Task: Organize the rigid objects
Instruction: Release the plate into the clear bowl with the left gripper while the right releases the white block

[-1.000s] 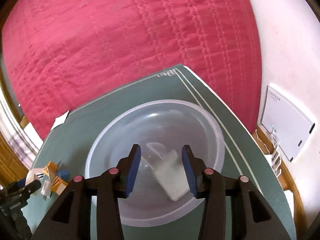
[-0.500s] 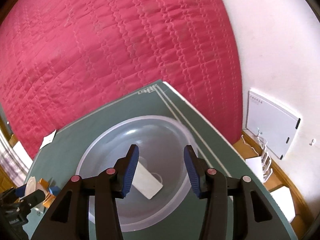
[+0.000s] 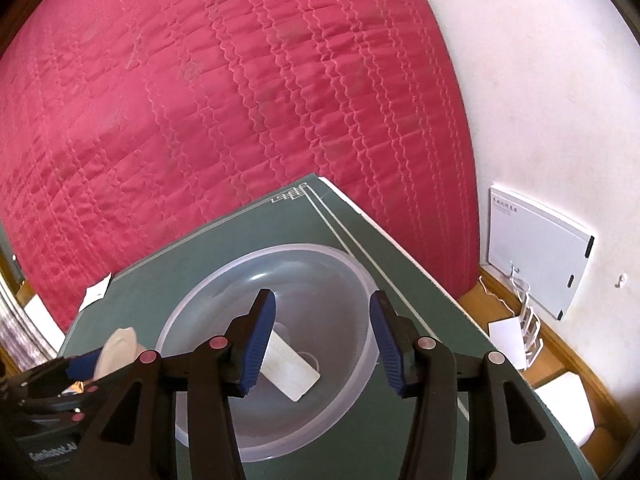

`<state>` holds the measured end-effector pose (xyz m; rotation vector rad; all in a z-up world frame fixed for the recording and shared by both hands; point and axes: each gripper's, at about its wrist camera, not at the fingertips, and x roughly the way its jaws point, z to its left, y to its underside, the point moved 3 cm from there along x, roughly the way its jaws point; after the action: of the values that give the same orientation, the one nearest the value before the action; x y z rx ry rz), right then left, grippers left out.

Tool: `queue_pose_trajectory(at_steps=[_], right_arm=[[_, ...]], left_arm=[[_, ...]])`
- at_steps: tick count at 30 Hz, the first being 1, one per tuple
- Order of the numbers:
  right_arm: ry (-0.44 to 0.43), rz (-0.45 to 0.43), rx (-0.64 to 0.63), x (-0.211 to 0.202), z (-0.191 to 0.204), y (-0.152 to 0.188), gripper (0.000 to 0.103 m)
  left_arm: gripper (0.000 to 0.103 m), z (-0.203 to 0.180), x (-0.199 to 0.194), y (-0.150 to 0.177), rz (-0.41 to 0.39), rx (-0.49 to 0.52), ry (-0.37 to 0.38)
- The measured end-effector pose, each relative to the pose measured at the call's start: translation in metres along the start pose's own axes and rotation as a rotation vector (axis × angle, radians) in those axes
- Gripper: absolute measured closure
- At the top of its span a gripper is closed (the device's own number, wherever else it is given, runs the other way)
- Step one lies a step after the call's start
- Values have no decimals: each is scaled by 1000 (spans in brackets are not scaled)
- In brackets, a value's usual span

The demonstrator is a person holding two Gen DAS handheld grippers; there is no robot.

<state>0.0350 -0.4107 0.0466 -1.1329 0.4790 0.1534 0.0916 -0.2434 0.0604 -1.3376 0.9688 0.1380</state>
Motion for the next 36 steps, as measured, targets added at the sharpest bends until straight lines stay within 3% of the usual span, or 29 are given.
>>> queue_pose_trajectory(at_steps=[2,4,7,16,25,30,36], right_arm=[[7,-3,12,-1,-3,-1,52],[14,-6,23,-2,-6,-1,52],[20,-11,33,-2,-9,-2,52],[27,-12,-4,-2,-6,0,52],[24,-3,-44,2,2,5,51],[21,0,-63,2,7,8,51],[24,3,-72,3,11,12,50]], left_arm=[[31,-5,3,-2,0,7,13],[13,-5,4,-3,-9,0,24],[1,2,1,-4,-44,-31,9],[1,35,-8,7,-55,-91,-139],[1,52,-23,13,-63,-135,-180],[1,69,-28,19,-24,-172,-290],[1,91,-42,30,-23,-195,-319]])
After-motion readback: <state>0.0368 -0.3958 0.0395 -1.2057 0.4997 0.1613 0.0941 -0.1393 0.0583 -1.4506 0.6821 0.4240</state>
